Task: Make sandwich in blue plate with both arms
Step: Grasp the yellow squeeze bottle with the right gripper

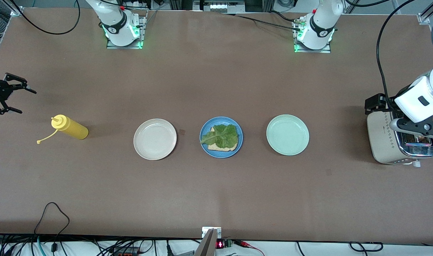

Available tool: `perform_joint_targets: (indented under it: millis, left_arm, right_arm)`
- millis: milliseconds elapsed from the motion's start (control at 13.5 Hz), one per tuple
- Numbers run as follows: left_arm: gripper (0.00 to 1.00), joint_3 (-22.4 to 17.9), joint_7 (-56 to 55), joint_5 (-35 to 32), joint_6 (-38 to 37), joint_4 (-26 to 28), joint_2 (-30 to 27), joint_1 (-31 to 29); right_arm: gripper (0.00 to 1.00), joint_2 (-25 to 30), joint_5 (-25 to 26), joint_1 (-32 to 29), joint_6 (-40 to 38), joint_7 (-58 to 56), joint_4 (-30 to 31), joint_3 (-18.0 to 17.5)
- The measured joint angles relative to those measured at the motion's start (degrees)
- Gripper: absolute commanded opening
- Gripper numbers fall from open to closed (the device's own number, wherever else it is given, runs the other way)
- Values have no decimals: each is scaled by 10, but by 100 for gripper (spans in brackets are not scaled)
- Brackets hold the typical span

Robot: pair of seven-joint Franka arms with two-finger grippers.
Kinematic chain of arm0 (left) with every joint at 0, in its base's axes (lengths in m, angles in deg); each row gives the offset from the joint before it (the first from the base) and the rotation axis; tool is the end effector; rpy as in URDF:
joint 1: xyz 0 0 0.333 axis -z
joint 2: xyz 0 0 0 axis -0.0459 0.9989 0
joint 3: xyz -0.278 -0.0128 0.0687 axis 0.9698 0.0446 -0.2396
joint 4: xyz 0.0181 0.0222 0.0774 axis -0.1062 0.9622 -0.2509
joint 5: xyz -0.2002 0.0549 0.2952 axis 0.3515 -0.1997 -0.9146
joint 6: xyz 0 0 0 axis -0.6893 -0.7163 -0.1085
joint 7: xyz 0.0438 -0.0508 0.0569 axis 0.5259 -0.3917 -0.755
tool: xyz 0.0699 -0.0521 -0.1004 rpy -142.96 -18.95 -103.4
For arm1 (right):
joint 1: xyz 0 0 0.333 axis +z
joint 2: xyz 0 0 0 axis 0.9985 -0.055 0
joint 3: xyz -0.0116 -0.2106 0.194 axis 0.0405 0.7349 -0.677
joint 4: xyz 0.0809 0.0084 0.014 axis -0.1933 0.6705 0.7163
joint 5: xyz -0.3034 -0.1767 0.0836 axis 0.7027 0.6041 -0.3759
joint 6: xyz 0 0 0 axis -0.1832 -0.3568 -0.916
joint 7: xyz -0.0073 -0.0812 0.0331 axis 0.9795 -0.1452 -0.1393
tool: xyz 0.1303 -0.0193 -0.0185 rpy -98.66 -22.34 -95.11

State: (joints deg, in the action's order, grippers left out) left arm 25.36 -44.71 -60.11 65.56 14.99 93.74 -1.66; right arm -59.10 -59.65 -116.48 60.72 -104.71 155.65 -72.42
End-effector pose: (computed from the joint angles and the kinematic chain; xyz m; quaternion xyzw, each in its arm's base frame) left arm 0.5877 -0.0316 0.5299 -0.9934 0.0994 0.0507 0.0264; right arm 0.4710 -0.2603 0.3280 -0.8496 -0.4670 -0.1605 0.1855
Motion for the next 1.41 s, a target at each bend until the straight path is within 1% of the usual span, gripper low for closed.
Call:
perform_joint_targets:
  millis: [148, 297, 519, 668, 1113, 1409]
  left_arm:
    - [100, 0, 0, 0, 0, 0, 0, 0]
    - [100, 0, 0, 0, 0, 0, 0, 0]
    - [100, 0, 0, 0, 0, 0, 0, 0]
    - [100, 0, 0, 0, 0, 0, 0, 0]
    - [100, 0, 0, 0, 0, 0, 0, 0]
    - [100, 0, 0, 0, 0, 0, 0, -1]
  right_arm:
    - [100, -39, -53, -22, -2, -77, -14, 0]
    - [100, -75, -91, -34, -15, -132, -24, 0]
    - [100, -130, -130, -47, -34, -201, -43, -1]
    - [100, -156, -153, -51, -39, -238, -49, -3]
    - [100, -212, -200, -55, -48, -322, -56, -9]
    - [100, -243, -213, -58, -58, -338, -67, -23]
